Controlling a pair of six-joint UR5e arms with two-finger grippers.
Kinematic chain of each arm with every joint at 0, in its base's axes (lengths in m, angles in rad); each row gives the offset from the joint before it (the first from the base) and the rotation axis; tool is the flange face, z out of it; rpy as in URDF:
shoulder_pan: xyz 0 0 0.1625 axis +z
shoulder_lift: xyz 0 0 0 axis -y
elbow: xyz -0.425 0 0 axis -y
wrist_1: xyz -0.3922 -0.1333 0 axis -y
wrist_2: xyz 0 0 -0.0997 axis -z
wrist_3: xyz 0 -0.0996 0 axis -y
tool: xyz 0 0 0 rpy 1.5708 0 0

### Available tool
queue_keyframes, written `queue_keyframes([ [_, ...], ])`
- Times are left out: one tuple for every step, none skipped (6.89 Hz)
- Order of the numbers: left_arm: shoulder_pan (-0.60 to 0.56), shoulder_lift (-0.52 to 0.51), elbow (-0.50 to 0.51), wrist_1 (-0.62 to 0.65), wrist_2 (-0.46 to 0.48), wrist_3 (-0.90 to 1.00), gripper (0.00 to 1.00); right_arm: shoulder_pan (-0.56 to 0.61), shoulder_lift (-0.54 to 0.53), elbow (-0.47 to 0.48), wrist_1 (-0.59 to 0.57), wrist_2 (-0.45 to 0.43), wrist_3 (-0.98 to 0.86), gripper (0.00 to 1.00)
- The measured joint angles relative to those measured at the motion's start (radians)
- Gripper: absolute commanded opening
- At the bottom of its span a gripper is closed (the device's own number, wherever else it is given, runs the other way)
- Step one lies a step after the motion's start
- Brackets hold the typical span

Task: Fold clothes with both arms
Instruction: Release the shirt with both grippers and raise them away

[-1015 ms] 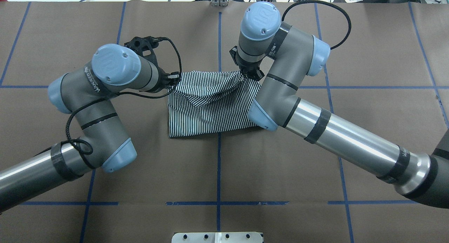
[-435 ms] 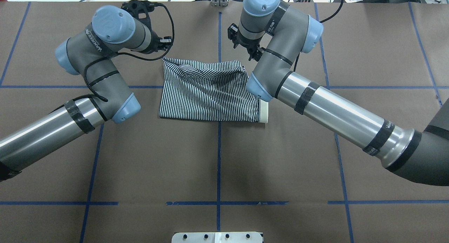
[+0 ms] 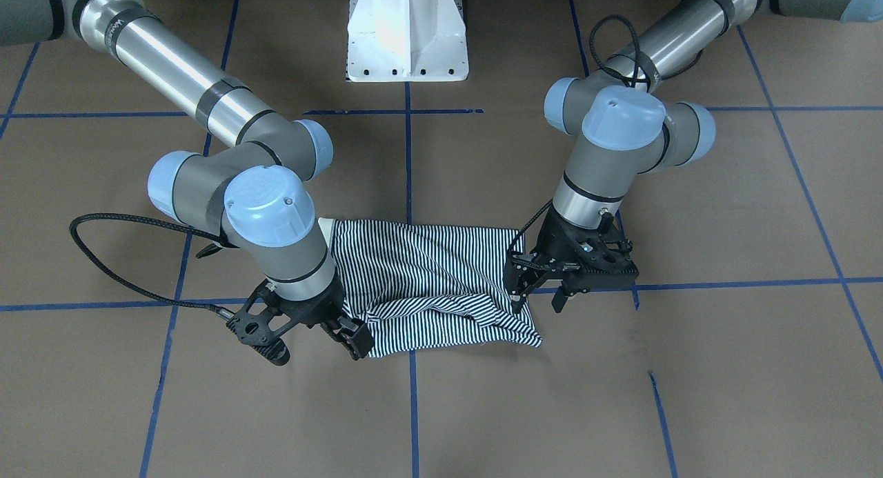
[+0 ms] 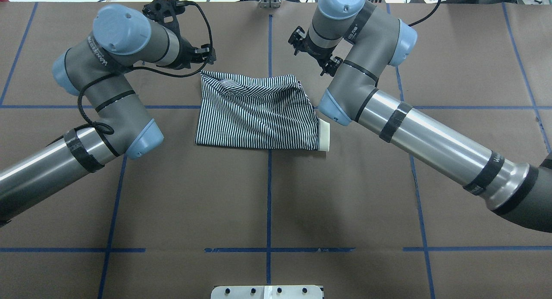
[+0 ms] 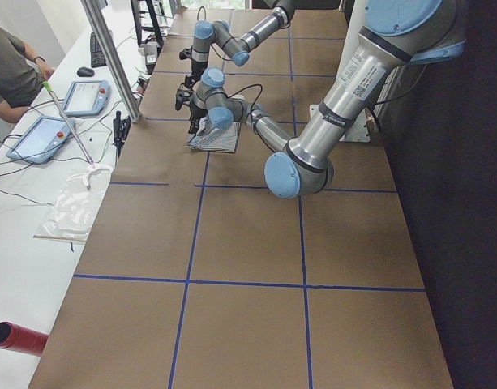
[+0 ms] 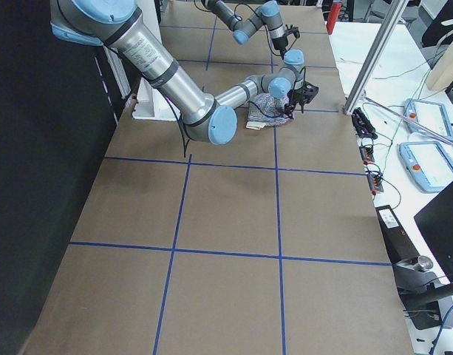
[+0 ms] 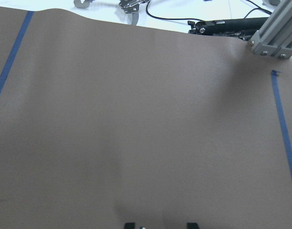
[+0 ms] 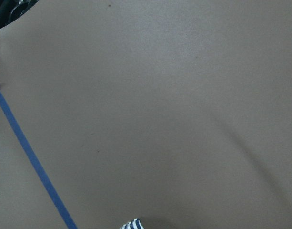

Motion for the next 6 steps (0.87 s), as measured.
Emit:
queue_keyframes([
  [0.045,0.001,-0.009,0.012,-0.006,-0.024,0.0,0.009,-0.036,0.04,0.001,0.017,-0.001,0.99],
  [0.084,-0.014,0.0,0.038,-0.004,-0.024,0.0,0.012,-0.062,0.071,0.001,0.025,-0.002,0.99],
  [0.106,-0.048,0.032,0.063,-0.001,0.002,0.0,0.012,-0.073,0.087,0.001,0.028,-0.002,0.99],
  [0.114,-0.076,0.071,0.073,0.009,0.037,0.0,0.011,-0.077,0.094,0.002,0.029,0.0,0.99],
  [0.117,-0.1,0.111,0.074,0.029,0.07,0.0,0.01,-0.081,0.1,0.002,0.029,0.001,0.99],
  [0.117,-0.132,0.16,0.072,0.047,0.096,0.0,0.01,-0.085,0.106,0.003,0.03,0.002,0.99],
])
